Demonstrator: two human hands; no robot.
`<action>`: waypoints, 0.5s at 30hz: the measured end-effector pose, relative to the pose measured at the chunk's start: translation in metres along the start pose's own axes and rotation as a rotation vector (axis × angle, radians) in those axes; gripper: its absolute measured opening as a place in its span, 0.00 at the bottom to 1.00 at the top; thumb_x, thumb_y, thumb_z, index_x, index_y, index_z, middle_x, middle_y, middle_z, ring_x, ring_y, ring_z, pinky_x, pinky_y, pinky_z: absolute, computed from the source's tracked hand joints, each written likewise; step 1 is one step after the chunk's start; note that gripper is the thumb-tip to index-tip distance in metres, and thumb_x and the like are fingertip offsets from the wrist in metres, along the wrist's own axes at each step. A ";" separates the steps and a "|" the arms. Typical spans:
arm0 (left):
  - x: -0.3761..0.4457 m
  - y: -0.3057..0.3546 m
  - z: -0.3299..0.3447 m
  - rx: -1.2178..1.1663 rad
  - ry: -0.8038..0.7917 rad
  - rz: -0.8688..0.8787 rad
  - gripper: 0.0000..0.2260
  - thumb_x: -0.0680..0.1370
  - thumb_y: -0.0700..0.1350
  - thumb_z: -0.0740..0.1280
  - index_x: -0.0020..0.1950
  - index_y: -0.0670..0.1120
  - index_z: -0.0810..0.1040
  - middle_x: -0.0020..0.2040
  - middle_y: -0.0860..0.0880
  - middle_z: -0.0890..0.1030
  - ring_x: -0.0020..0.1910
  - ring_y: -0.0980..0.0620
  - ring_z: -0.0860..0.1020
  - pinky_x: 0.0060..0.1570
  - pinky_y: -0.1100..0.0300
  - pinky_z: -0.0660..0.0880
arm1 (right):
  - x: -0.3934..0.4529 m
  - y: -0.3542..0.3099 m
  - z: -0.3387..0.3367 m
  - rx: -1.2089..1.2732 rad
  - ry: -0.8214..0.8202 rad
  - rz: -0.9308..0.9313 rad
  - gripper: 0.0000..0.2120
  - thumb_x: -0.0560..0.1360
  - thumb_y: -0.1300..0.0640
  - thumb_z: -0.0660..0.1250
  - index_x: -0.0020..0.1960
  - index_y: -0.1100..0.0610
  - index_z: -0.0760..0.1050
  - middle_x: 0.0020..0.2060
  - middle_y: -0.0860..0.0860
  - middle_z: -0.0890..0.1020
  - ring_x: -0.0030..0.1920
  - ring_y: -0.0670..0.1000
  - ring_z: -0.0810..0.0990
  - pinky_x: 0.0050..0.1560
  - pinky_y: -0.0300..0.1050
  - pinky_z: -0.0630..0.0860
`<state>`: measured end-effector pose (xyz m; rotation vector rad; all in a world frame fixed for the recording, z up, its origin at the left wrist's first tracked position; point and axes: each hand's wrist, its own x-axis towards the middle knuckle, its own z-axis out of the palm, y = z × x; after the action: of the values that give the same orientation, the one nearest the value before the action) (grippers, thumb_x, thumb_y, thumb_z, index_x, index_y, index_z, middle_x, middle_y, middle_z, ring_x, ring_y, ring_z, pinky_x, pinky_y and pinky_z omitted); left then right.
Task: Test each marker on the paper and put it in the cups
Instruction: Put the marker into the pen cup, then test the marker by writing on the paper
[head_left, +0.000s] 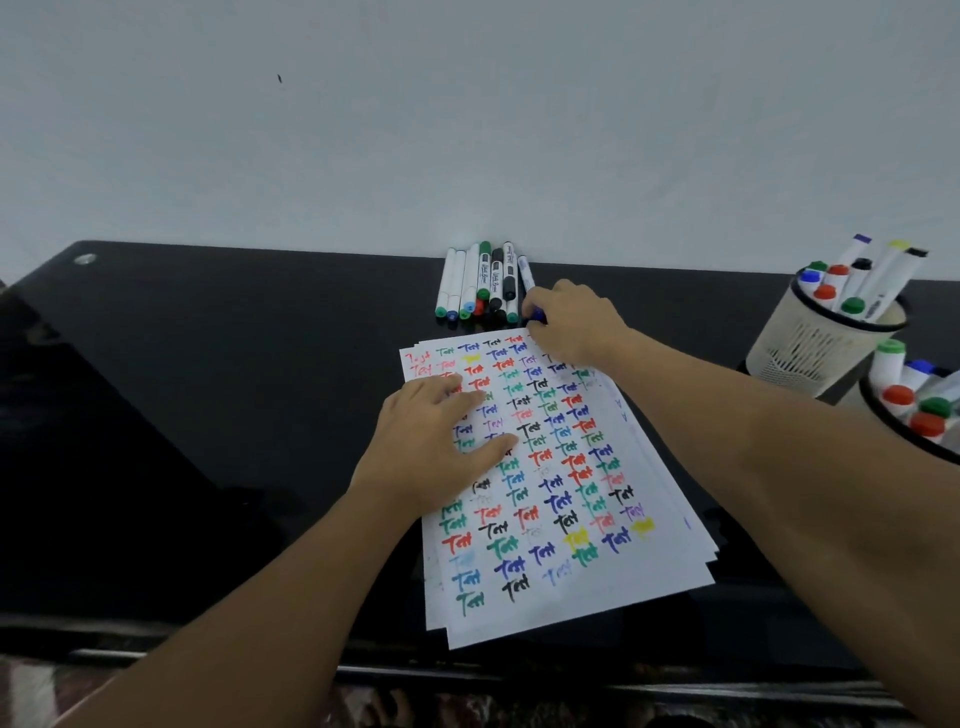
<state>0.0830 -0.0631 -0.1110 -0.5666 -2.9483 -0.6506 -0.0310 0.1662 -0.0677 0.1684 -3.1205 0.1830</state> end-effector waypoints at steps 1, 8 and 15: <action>0.000 0.000 0.000 0.000 0.001 0.000 0.35 0.73 0.75 0.60 0.75 0.57 0.71 0.77 0.55 0.67 0.77 0.54 0.60 0.78 0.49 0.55 | -0.001 0.000 0.000 -0.003 0.022 -0.002 0.09 0.83 0.47 0.62 0.62 0.47 0.74 0.56 0.53 0.75 0.55 0.56 0.76 0.56 0.56 0.76; 0.001 0.000 -0.001 0.000 -0.016 -0.011 0.35 0.74 0.75 0.59 0.76 0.58 0.70 0.77 0.56 0.66 0.77 0.54 0.60 0.78 0.48 0.56 | -0.018 0.003 -0.007 0.162 0.355 -0.032 0.05 0.84 0.57 0.63 0.55 0.54 0.66 0.44 0.54 0.77 0.40 0.55 0.76 0.41 0.55 0.77; 0.002 0.000 -0.002 0.003 -0.020 -0.015 0.34 0.75 0.74 0.59 0.76 0.58 0.71 0.77 0.55 0.67 0.77 0.53 0.61 0.77 0.46 0.57 | -0.049 0.013 -0.018 0.188 0.562 -0.193 0.09 0.83 0.57 0.67 0.61 0.58 0.79 0.56 0.54 0.76 0.53 0.52 0.75 0.53 0.48 0.78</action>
<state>0.0815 -0.0632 -0.1090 -0.5546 -2.9739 -0.6462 0.0165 0.1865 -0.0526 0.3494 -2.5097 0.4346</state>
